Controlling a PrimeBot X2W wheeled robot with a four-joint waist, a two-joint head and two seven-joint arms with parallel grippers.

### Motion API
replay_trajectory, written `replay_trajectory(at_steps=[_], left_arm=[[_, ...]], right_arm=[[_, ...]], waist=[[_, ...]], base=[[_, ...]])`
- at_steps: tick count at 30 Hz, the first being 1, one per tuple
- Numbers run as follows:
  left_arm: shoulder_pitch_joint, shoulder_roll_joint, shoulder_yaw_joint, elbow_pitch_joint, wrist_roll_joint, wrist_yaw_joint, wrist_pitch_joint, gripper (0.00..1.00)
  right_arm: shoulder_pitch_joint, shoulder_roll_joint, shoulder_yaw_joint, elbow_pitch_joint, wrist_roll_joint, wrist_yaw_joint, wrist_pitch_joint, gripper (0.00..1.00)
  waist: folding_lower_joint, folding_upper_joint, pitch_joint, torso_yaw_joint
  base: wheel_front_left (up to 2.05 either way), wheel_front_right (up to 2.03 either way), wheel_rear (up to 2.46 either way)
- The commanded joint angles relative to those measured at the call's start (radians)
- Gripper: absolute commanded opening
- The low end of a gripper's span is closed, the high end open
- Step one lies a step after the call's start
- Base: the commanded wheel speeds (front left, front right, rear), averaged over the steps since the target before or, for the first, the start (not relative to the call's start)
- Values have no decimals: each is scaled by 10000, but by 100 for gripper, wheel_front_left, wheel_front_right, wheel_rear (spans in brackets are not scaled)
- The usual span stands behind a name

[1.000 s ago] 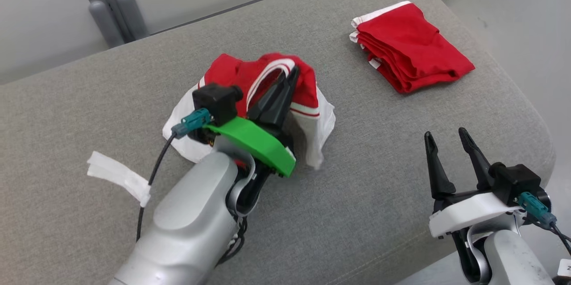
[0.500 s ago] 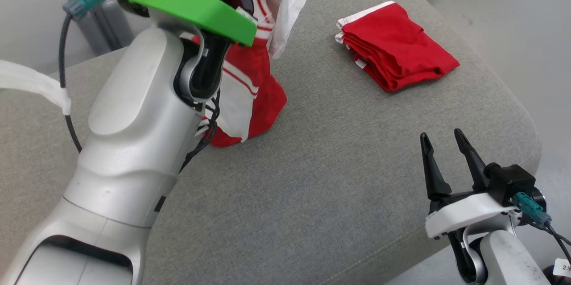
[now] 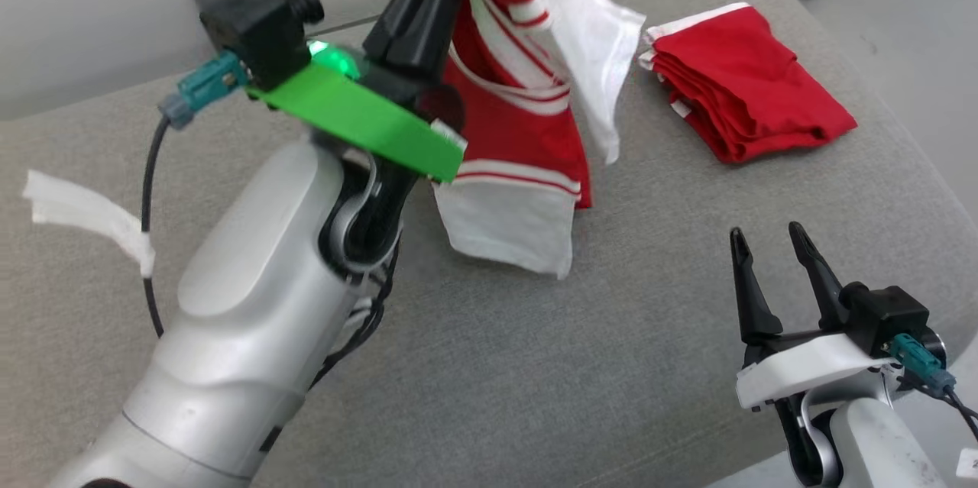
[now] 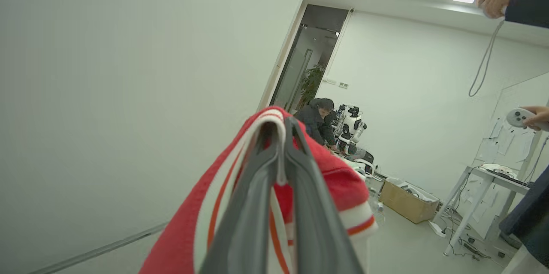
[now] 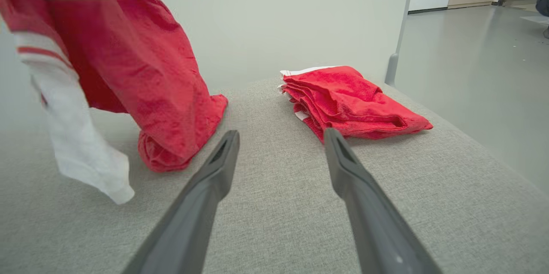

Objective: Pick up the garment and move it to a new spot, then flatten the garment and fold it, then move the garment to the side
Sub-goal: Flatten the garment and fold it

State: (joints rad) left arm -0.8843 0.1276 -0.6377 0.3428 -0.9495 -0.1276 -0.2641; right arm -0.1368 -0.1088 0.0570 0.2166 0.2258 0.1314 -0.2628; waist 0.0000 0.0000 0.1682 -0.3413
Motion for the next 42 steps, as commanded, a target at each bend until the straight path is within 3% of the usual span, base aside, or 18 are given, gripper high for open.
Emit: replay_trajectory(at_steps=[1,5,11,23,24,25,26,31,35,42], left_arm=[[569,305,-37,76,-217,-44,9,0],[1777,836,161,338,-529,-45,8,0],[2889,1260,1201,933,-393,226,2,0],[3018,801,3367,2816,1358,673,0,0],[2981,777,3488,2918,1479,692,2,22],[2967,712,3621,3040,1648,706,2,90],[2985,648,3705,3149,1793,718,1,100],[3253,402,4390,3597,2291,845,1,100],[3652,218,4919,3546,2566,641,1,100],[4740,-168,5859,2111,3595,396,2,100]], right_arm=[[24,-49,11,-53,-86,-16,-26,100],[-14,-131,14,-108,-132,-16,-26,100],[-73,-269,118,-69,-153,-16,-26,100],[-306,-426,539,99,-32,-16,-26,100],[-297,-428,536,107,-22,-16,-26,100],[-279,-438,526,109,-18,-16,-26,100],[-263,-438,515,112,-16,-16,-26,100],[-180,-415,474,108,-12,-16,-26,100],[-102,-373,377,72,-47,-18,-26,100],[78,-307,178,-22,-95,-16,-26,100]], waist=[[0,0,172,693],[0,0,259,1274],[0,0,304,1923],[0,0,341,1905],[0,0,343,1864],[0,0,342,1824],[0,0,342,1792],[0,0,310,1679],[0,0,236,1714],[0,0,132,2130]], base=[[0,0,0],[0,0,0],[0,0,0],[0,0,0],[0,0,0],[0,0,0],[0,0,0],[0,0,0],[0,0,0],[0,0,0]])
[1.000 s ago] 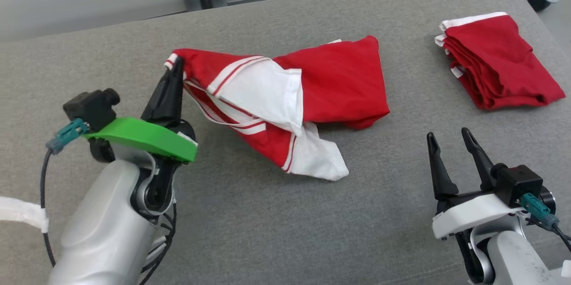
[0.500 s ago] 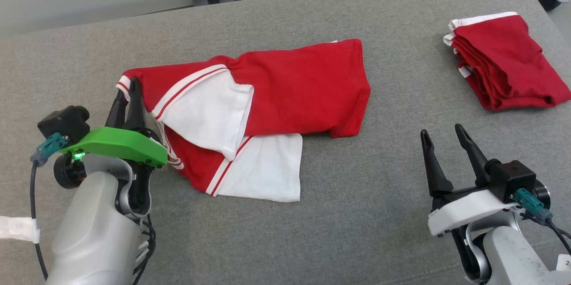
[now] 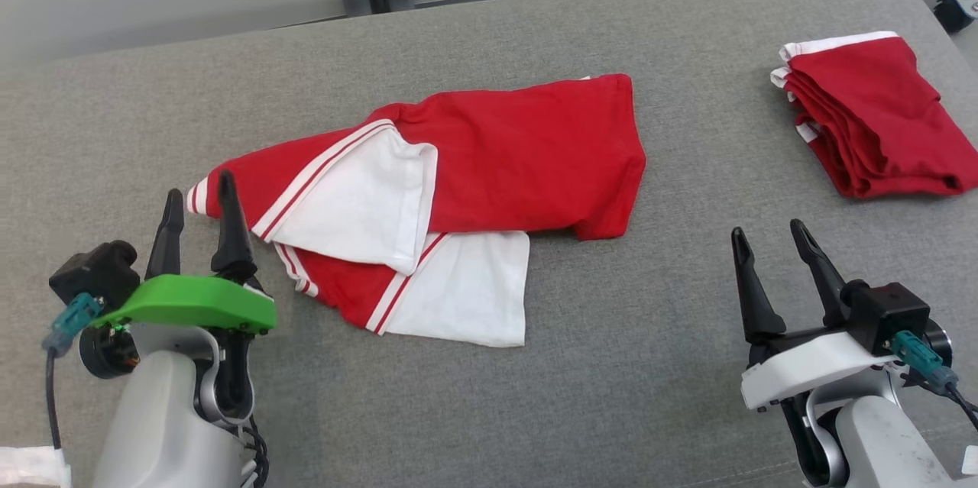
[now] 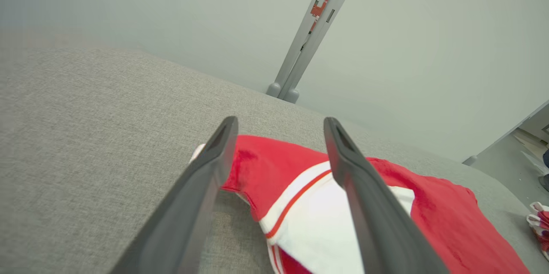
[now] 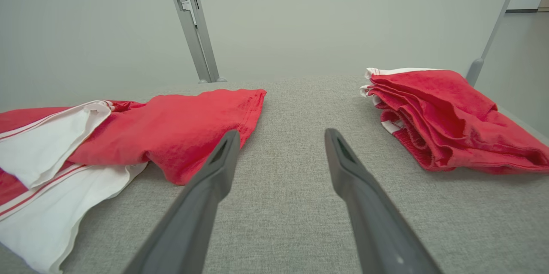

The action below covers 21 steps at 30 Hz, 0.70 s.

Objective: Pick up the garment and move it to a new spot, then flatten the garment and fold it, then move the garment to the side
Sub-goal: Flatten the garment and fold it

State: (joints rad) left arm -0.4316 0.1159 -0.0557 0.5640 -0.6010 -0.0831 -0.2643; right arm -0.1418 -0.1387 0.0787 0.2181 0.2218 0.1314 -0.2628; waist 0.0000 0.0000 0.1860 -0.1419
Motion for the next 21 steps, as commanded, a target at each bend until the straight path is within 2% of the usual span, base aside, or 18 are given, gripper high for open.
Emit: replay_trajectory(at_steps=[1,6,10,14,18,21], left_arm=[[385,-105,127,-375,349,-73,3,100],[1525,-425,550,-2427,1684,-298,4,100],[2350,-589,862,-3689,2352,-410,4,100],[3008,-648,977,-4214,2737,-451,4,100],[3441,-646,716,-4126,3300,-465,4,100],[3590,-642,670,-4105,3242,-471,4,100]], right_arm=[[138,1,-59,-45,-63,-16,-26,100],[161,16,-120,-71,-87,-16,-26,100],[212,25,-194,-44,-120,-16,-26,100],[272,32,-255,56,-136,-16,-26,100],[341,-18,-208,252,-64,-16,-26,100],[357,-40,-217,424,2,-16,-26,100]], waist=[[0,0,-65,210],[0,0,-183,506],[0,0,-329,658],[0,0,-499,761],[0,0,-637,822],[0,0,-702,903]], base=[[0,0,0],[0,0,0],[0,0,0],[0,0,0],[0,0,0],[0,0,0]])
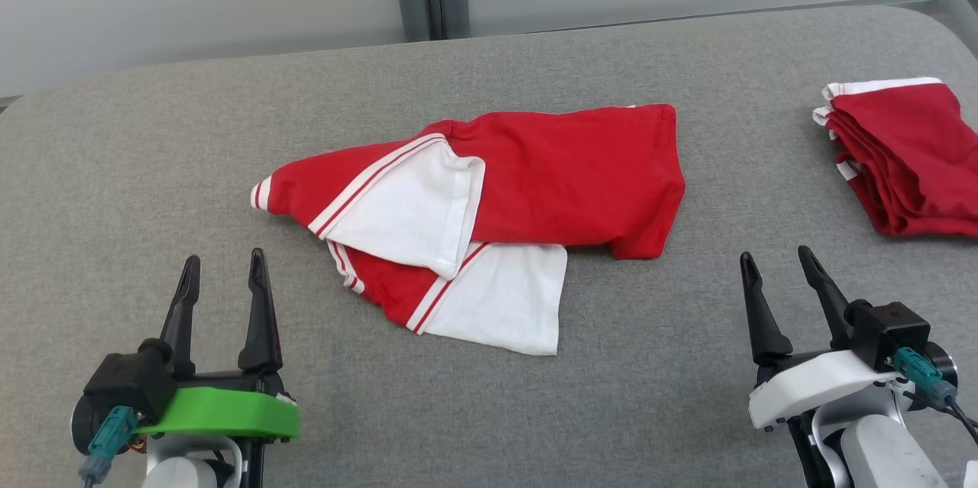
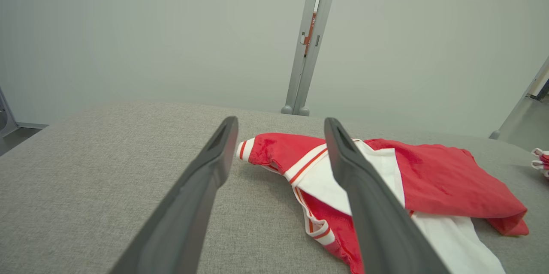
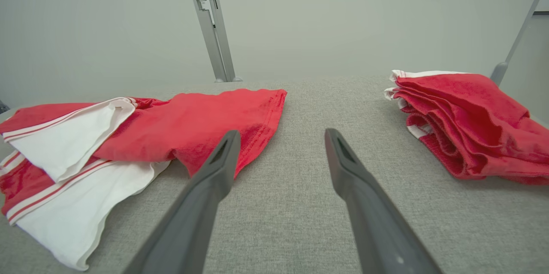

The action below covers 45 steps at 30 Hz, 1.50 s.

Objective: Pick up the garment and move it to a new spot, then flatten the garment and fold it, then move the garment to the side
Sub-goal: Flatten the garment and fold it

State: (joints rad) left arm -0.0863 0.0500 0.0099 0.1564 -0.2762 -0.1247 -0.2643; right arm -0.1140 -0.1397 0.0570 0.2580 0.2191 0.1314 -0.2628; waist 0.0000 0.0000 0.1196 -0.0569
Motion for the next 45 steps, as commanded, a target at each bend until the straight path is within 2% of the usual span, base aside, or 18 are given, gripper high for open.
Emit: replay_trajectory(at_steps=[1,5,9,12,15,17,22,34,45], left_arm=[[192,16,-12,-36,-34,-55,4,100],[165,16,-53,-105,-84,-47,4,100],[10,15,-86,-156,-134,-50,4,100],[-63,17,-143,-158,-187,-53,4,100],[-191,16,-297,-197,-255,-55,4,100],[-268,16,-408,-213,-284,-56,4,100],[-478,22,-695,-370,-461,-62,4,100],[-624,18,-1006,-603,-410,-70,4,100],[-588,18,-1042,-659,-376,-73,4,100]], right_arm=[[95,-50,0,112,56,-16,-26,100],[-222,-199,199,335,147,-16,-21,100],[-1016,-436,510,616,677,-18,640,100],[-1749,-600,566,1208,993,-18,1684,100],[-2599,-432,629,1985,1842,-10,2936,100],[-3045,-589,613,2487,2170,-15,3561,100],[-4042,-472,14,3732,2410,-8,4256,100],[-5226,-149,-516,5570,2535,-10,4092,100],[-5486,-125,-20,5485,3475,-8,3323,100]], waist=[[0,0,-56,102],[0,0,-32,272],[0,0,111,417],[0,0,309,534],[0,0,582,725],[0,0,766,865],[0,0,1166,1236],[0,0,1438,1657],[0,0,1414,1566]], base=[[0,0,0],[0,0,0],[0,0,0],[0,0,0],[0,0,0],[0,0,0],[0,0,0],[0,0,0],[0,0,0]])
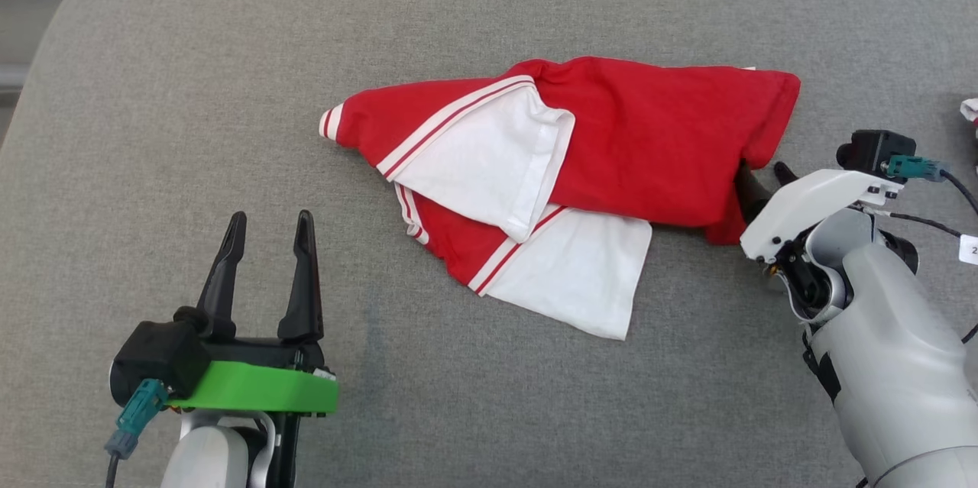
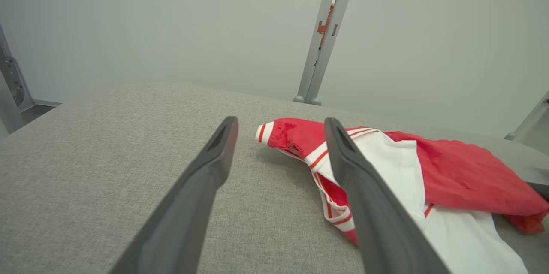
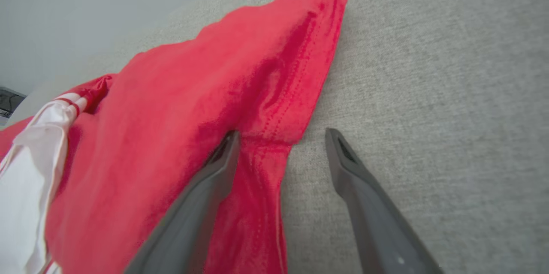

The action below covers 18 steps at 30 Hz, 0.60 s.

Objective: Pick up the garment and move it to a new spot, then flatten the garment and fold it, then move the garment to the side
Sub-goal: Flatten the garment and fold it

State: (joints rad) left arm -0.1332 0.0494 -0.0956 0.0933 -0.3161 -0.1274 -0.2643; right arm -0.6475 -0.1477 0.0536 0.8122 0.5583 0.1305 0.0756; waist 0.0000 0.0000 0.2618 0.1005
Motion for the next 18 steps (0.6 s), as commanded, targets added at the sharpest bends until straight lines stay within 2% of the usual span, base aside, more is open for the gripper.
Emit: replay_trajectory(at_steps=[1,8,11,18], left_arm=[[-105,24,3,-37,24,-47,4,100],[9,24,0,-69,-2,-48,4,100],[-40,25,9,-67,-5,-49,4,100],[-277,25,-84,-75,-31,-49,4,100]], right_arm=[[-156,-54,16,-185,257,0,-152,100],[134,-418,-65,-684,692,0,-257,100],[-162,-449,-246,-323,401,1,-53,100],[-1219,-13,-858,894,-233,1,280,100]], waist=[[0,0,-21,-18],[0,0,-42,-108],[0,0,16,-127],[0,0,293,11]], base=[[0,0,0],[0,0,0],[0,0,0],[0,0,0]])
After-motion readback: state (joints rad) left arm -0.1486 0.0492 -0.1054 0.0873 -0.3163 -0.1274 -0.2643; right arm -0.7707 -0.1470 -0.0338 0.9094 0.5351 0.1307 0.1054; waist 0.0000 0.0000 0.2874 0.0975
